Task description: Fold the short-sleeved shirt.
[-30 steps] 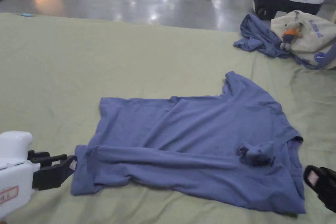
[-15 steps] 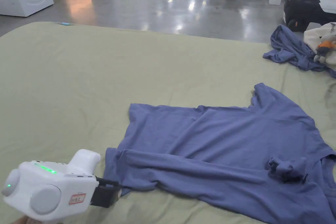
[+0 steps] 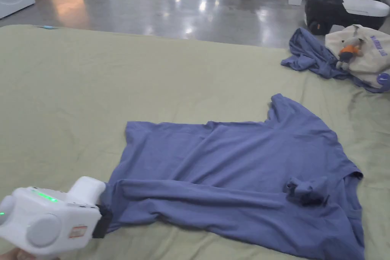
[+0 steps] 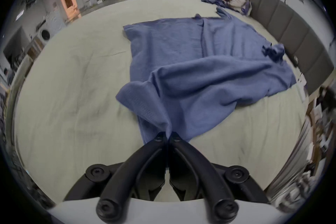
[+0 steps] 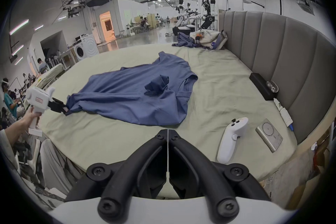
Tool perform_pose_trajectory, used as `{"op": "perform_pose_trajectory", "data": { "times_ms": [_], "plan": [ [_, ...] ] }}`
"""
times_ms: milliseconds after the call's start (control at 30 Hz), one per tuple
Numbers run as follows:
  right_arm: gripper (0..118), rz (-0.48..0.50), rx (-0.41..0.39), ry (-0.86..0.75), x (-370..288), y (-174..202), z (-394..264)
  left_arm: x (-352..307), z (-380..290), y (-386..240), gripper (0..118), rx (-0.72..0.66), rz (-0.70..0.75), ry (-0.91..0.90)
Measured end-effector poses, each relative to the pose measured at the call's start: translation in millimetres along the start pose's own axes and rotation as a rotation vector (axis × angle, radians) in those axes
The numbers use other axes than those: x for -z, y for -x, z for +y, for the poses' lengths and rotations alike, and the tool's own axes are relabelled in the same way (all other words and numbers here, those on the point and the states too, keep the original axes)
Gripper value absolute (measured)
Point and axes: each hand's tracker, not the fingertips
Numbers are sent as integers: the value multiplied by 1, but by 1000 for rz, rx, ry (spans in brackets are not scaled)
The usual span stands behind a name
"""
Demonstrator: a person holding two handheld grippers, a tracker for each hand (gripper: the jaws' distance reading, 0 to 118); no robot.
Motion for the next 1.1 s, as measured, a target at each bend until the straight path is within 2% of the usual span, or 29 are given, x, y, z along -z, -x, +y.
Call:
{"op": "perform_pose_trajectory", "data": {
  "times_ms": [33, 67, 100, 133, 167, 200, 233, 400, 433, 467, 500, 533, 600, 700, 800, 933, 1100],
  "plan": [
    [25, -1, -3, 13, 8, -1, 1, -1, 0, 5, 3, -31, -15, -6],
    [25, -1, 0, 33, 18, -1, 4, -5, 5, 11, 3, -50, -21, 3],
    [34, 4, 3, 48, 30, -2, 7, -6, 6, 13, 3, -36, -4, -1],
    [50, 6, 4, 105, 45, -3, 10, -7, 7, 14, 3, -41, -5, -4],
    [78, 17, 3, 148, 64, -3, 12, -9, 8, 16, 3, -49, -7, -10],
    [93, 10, -11, 179, 85, -3, 15, -17, 12, 9, 3, -54, -13, -14],
    [96, 0, -34, 204, 97, -3, 17, -18, 13, 8, 3, -55, -16, -16],
    [96, -66, -235, 268, 164, 8, 28, -20, 17, -8, 3, -28, -3, 6],
    [90, -66, -244, 285, 171, 9, 29, -17, 17, -10, 3, -23, 1, 14],
    [71, -30, -229, 304, 177, 9, 32, -16, 18, -10, 3, -21, 1, 27],
    [32, 44, -207, 328, 179, 6, 33, -13, 19, -11, 3, -24, -3, 41],
    [9, 107, -180, 327, 183, 4, 33, -11, 19, -12, 3, -23, -6, 51],
    [9, 81, -163, 318, 185, 2, 33, -4, 20, -9, 3, -9, -4, 76],
    [9, 161, -42, 324, 176, -16, 36, -11, 26, -9, 3, 0, -14, 89],
    [9, 228, 26, 327, 157, -29, 34, -24, 29, 0, 3, 25, -34, 116],
    [9, 261, 53, 313, 125, -28, 30, -46, 28, 15, 3, 17, -50, 122],
    [9, 305, 38, 324, 82, -17, 22, -70, 11, 31, 3, -5, -57, 152]
  ]
}}
